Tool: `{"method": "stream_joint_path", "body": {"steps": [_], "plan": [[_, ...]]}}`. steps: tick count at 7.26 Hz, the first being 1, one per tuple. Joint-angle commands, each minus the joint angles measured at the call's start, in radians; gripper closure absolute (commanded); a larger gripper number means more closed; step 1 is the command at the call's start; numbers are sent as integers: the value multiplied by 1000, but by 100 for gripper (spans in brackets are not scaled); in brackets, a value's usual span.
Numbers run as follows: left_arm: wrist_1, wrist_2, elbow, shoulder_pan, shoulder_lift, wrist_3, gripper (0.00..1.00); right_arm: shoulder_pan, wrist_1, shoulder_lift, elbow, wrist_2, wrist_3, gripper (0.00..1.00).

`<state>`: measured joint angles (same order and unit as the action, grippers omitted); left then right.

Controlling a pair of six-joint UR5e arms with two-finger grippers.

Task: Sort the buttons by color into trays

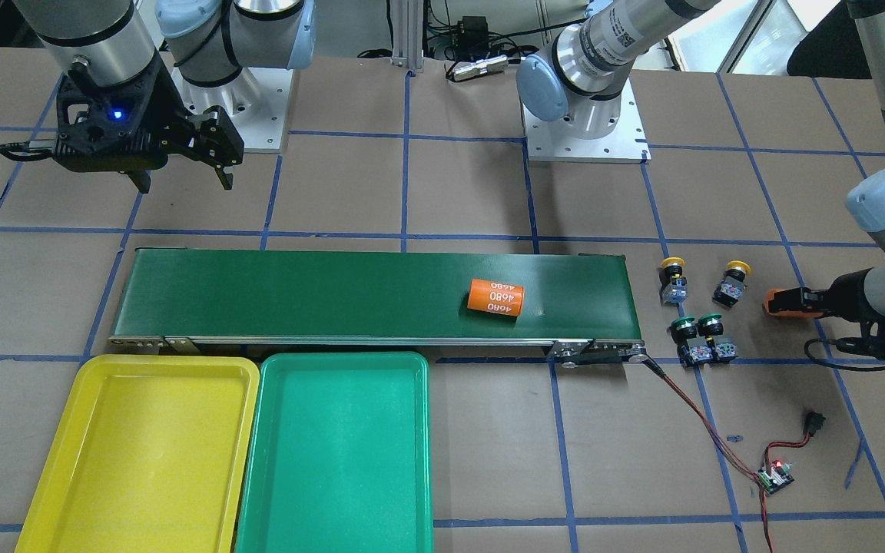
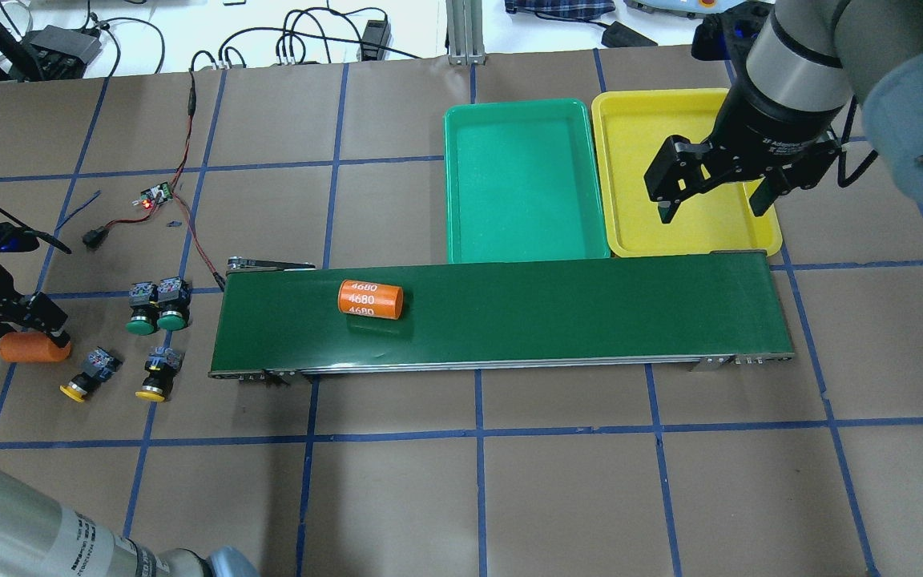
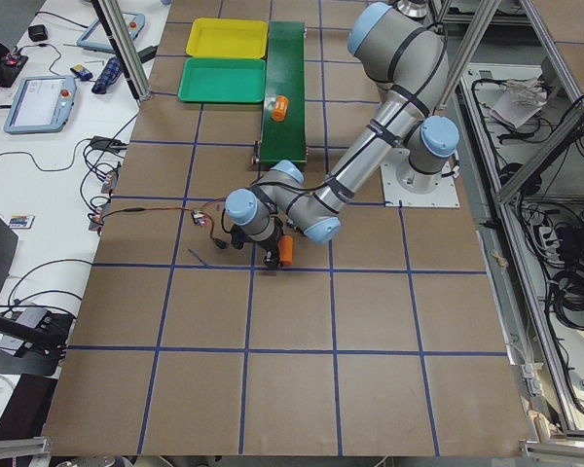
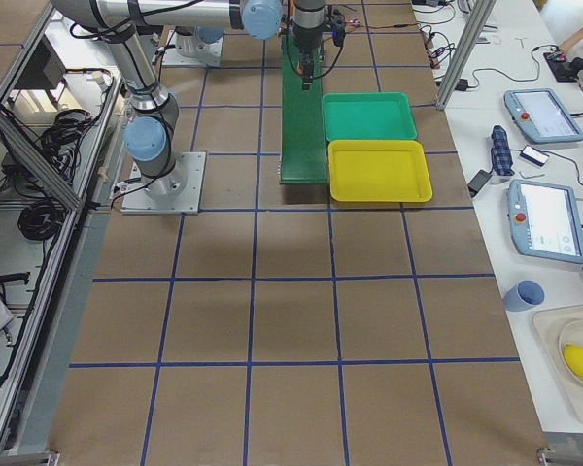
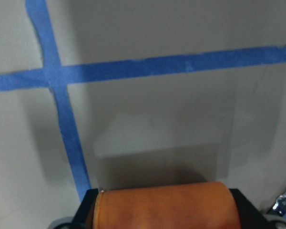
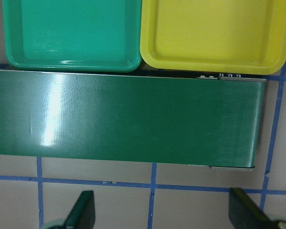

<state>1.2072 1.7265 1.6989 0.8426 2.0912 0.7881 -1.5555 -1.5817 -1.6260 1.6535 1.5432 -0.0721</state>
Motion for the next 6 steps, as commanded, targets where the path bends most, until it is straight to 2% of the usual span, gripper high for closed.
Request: {"method": "stream_joint_path", "body": {"steps": [1, 2, 3, 4, 6], "plan": [[54, -13, -25, 33, -51, -9, 100, 0, 0, 0, 0, 0, 0, 0], [105, -13, -79, 134, -97, -35, 100, 0, 0, 2, 0, 0, 0, 0], [274, -21, -129, 224, -138, -137, 100, 0, 0, 2, 0, 0, 0, 0], [325, -66, -130, 289, -181, -191, 100, 0, 0, 2, 0, 0, 0, 0], [324, -87, -119, 453, -223, -403, 100, 0, 0, 2, 0, 0, 0, 0]]}}
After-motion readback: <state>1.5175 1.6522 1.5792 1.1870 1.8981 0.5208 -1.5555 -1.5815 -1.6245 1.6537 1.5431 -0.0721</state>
